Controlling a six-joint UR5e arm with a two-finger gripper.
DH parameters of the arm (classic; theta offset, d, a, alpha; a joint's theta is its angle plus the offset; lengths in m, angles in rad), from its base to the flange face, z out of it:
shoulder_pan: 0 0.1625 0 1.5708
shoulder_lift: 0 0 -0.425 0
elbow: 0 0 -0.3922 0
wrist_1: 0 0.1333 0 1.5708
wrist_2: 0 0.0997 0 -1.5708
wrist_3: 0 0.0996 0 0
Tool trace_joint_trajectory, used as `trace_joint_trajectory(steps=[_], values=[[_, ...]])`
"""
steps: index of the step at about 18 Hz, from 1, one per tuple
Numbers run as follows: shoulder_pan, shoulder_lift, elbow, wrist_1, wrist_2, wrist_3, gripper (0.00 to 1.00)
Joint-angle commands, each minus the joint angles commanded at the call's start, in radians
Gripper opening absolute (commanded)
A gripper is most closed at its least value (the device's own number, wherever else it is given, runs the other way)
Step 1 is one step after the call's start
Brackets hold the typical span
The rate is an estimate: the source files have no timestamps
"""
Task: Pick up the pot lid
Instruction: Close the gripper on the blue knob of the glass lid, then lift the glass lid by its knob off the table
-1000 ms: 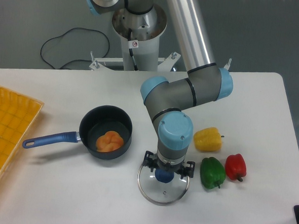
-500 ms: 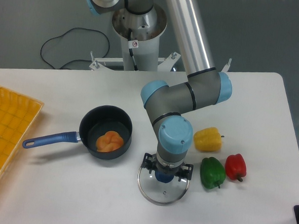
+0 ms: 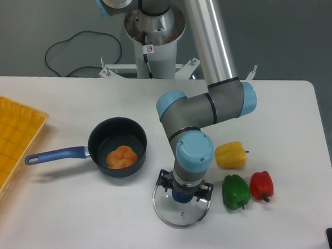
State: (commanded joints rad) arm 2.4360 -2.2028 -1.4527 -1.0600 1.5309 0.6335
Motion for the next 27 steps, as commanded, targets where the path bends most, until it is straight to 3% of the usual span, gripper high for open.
trace_joint_trajectory(steps=[10, 21, 27], values=[[0.0, -0.003, 0.0, 0.0, 0.0, 0.014, 0.67], [0.002, -0.002, 0.0, 0.0, 0.0, 0.014, 0.4], [0.002, 0.031, -0.003, -0.002, 0.0, 0.014, 0.4]])
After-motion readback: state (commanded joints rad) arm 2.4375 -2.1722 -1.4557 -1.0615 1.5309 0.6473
